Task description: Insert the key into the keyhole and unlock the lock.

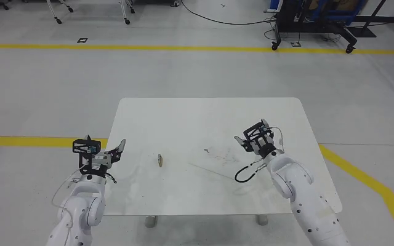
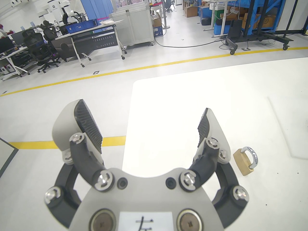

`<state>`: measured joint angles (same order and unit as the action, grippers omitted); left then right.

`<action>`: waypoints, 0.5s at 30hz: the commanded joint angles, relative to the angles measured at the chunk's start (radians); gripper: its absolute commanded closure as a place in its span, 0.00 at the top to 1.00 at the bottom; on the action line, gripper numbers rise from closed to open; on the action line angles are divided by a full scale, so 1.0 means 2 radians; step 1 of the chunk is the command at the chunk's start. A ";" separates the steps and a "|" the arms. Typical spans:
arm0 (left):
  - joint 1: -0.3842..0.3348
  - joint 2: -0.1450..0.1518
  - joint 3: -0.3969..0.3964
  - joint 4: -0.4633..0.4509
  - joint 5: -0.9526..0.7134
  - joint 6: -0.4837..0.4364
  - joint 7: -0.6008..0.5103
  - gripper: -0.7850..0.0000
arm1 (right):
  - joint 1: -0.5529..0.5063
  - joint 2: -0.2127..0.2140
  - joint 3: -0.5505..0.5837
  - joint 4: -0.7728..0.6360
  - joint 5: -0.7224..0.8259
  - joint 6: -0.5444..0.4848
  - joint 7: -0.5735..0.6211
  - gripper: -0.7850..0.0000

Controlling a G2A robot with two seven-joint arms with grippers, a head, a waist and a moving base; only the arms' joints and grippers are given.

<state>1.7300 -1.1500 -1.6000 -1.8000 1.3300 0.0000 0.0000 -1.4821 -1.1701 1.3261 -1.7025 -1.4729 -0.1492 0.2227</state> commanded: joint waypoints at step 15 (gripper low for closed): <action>0.000 0.000 0.000 0.000 0.000 0.000 0.000 1.00 | 0.130 -0.012 -0.104 0.128 -0.033 -0.154 0.025 1.00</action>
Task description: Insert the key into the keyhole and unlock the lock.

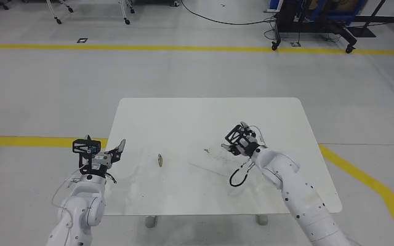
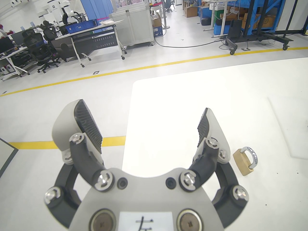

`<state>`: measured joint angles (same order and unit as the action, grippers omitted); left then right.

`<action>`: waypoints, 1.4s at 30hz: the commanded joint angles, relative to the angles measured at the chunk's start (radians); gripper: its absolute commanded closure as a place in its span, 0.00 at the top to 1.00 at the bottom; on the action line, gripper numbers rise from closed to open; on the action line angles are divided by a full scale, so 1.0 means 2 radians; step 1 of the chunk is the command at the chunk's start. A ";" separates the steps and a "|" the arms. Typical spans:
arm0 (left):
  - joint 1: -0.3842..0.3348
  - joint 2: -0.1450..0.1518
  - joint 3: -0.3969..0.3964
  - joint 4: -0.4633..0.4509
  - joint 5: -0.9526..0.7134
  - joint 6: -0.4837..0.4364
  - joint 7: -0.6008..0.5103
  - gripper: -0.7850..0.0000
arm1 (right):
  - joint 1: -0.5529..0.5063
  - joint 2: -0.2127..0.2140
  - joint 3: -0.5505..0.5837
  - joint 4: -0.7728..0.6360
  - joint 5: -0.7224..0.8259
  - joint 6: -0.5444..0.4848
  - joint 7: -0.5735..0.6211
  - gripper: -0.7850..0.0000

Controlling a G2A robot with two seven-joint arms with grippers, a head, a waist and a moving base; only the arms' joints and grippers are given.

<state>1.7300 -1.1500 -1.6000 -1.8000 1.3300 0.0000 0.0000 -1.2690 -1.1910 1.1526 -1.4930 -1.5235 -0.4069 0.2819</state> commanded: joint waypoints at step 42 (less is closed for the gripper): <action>0.000 0.000 0.000 0.000 0.000 0.000 0.000 1.00 | 0.158 -0.039 -0.166 0.284 -0.048 -0.128 -0.344 0.00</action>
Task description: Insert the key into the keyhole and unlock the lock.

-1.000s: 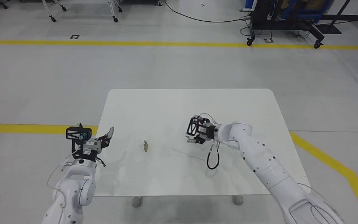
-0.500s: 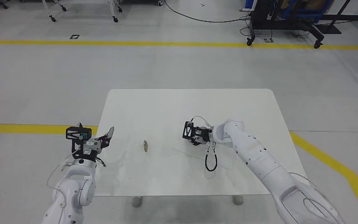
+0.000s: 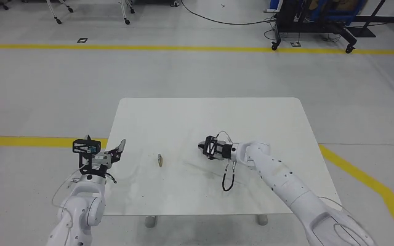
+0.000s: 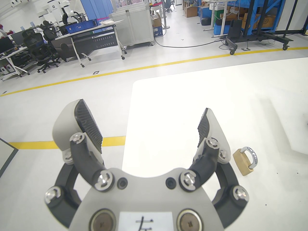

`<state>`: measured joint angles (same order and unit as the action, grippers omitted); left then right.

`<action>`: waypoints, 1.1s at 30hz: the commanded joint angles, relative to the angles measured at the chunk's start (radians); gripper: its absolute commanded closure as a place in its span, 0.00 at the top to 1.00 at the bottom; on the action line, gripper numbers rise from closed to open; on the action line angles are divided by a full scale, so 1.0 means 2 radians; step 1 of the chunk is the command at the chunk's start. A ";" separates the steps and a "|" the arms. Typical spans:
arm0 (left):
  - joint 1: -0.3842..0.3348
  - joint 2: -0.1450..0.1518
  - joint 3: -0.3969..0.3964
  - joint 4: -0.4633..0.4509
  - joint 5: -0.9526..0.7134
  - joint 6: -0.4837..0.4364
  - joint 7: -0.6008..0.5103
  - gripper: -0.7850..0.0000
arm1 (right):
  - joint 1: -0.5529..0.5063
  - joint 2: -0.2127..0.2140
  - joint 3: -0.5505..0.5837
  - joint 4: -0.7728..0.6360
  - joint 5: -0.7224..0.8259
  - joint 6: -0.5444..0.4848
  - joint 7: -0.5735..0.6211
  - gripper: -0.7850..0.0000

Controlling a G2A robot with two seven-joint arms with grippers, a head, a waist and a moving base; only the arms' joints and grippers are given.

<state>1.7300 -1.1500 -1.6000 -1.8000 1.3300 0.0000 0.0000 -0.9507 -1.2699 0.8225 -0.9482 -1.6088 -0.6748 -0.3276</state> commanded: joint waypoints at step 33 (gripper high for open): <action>-0.240 -0.024 0.236 0.016 0.107 -0.123 -0.270 1.00 | 0.001 0.015 -0.012 0.129 -0.045 -0.062 -0.319 0.00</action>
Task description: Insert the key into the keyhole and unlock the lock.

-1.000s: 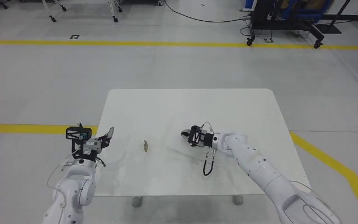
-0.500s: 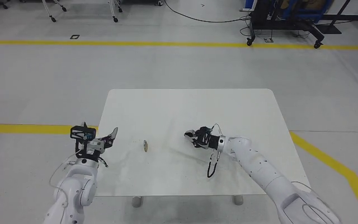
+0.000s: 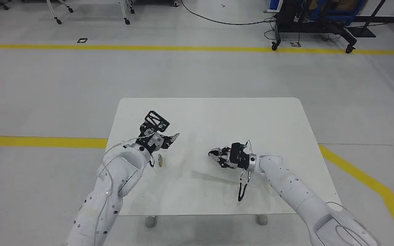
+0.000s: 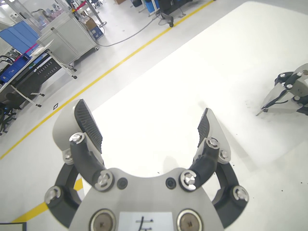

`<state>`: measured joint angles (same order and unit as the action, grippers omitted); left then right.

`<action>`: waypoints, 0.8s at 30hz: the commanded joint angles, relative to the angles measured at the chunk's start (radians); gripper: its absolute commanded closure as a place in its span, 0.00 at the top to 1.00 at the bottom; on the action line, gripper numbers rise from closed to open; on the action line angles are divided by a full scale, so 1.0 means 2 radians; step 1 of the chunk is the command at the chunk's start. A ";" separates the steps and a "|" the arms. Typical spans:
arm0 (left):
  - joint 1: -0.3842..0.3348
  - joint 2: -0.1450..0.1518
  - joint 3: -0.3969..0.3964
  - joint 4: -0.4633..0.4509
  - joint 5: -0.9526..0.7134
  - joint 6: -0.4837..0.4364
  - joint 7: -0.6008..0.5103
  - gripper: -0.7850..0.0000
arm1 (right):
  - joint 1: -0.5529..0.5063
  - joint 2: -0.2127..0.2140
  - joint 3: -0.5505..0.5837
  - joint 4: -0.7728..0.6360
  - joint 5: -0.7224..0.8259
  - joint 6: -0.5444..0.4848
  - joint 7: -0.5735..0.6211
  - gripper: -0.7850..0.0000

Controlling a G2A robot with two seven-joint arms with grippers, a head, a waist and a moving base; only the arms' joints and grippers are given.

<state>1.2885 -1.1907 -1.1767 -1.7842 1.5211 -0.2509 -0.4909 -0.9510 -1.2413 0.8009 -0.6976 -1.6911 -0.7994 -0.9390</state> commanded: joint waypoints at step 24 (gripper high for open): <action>-0.241 -0.110 0.268 0.316 -0.008 0.061 -0.105 1.00 | 0.043 -0.004 -0.030 0.075 0.029 -0.007 -0.034 0.00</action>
<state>0.8156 -1.4030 -0.6468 -1.1774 1.5083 -0.1361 -0.7040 -0.8683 -1.2495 0.7432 -0.5494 -1.6391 -0.8111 -1.0091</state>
